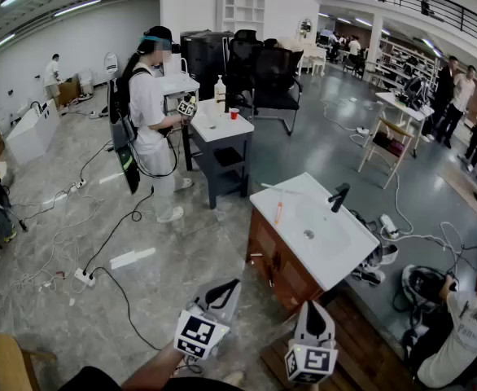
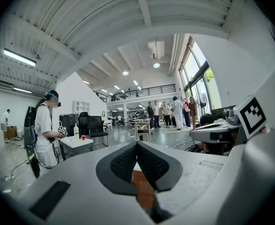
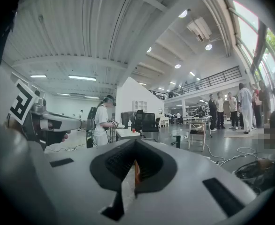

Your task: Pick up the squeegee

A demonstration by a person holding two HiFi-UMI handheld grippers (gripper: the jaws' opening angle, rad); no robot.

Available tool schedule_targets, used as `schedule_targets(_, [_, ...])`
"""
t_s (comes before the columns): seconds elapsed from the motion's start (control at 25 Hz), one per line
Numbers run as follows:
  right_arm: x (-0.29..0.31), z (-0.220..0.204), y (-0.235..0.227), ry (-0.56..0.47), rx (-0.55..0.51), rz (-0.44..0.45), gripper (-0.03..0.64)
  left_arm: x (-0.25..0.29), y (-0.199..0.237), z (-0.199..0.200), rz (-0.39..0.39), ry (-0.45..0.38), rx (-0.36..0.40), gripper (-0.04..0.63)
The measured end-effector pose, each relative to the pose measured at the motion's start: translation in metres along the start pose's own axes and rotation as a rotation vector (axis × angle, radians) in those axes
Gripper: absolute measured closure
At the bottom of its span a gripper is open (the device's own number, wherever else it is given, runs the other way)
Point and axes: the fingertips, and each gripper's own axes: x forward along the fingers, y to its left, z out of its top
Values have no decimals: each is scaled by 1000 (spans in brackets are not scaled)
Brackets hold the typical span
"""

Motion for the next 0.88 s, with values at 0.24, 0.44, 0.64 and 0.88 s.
schedule_targets(0.24, [5, -1, -2, 6, -22, -8, 620, 7, 4, -2, -3, -15, 9, 594])
schedule_targets(0.44, [9, 3, -2, 5, -12, -23, 620, 8, 9, -5, -4, -3, -3, 594])
schedule_targets(0.64, [22, 3, -3, 15, 1, -29, 618, 19, 23, -5, 0, -11, -4, 594])
schedule_targets(0.88, [58, -4, -7, 41, 6, -26, 618, 48, 48, -12, -1, 10, -13, 594])
